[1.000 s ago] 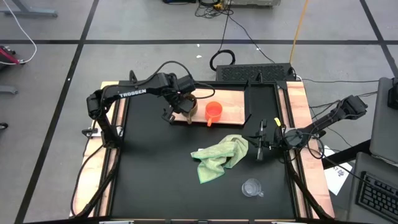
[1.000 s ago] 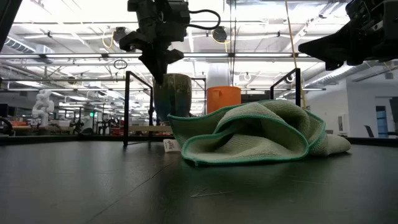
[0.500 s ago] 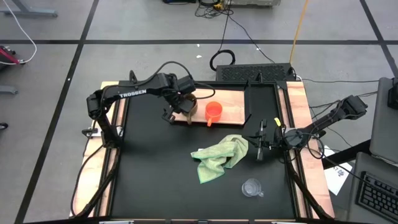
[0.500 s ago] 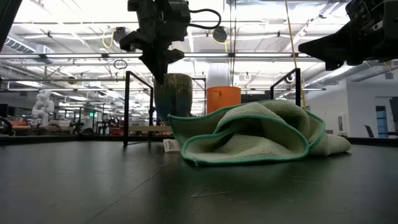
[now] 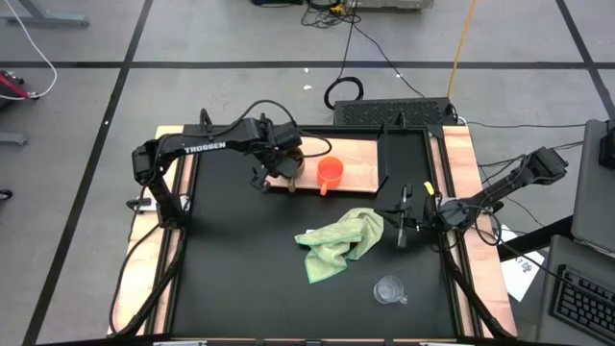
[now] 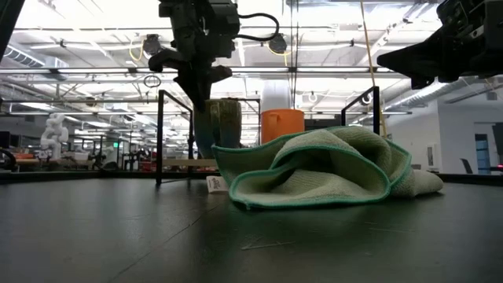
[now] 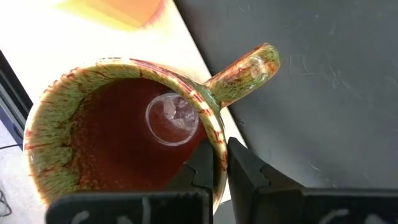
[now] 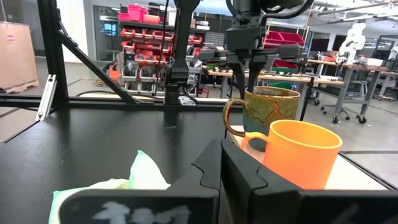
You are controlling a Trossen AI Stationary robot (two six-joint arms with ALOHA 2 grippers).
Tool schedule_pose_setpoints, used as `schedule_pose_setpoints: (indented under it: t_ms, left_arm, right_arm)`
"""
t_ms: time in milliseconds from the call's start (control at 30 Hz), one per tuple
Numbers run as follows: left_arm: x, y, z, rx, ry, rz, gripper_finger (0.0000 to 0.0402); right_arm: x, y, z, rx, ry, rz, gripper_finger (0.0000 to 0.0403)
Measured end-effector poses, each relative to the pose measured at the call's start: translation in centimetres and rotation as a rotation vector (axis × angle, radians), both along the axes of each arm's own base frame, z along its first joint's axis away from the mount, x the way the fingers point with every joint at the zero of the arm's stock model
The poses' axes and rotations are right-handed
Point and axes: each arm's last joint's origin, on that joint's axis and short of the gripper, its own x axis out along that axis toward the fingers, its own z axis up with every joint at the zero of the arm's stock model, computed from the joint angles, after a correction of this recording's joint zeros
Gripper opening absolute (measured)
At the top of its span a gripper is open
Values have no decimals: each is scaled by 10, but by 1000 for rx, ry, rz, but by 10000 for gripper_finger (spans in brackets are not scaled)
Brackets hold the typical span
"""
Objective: Stack small to large cups/mugs on shelf
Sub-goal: Adjust the green mug
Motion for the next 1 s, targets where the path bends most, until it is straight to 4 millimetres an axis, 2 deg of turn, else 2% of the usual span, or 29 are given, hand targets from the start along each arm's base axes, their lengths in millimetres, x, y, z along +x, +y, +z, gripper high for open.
schedule_pose_setpoints:
  t_ms: [1000]
  left_arm:
    - [-8,22,-2,-68,-31,-23,21]
  right_arm:
    - [0,0,0,2,-2,0,0]
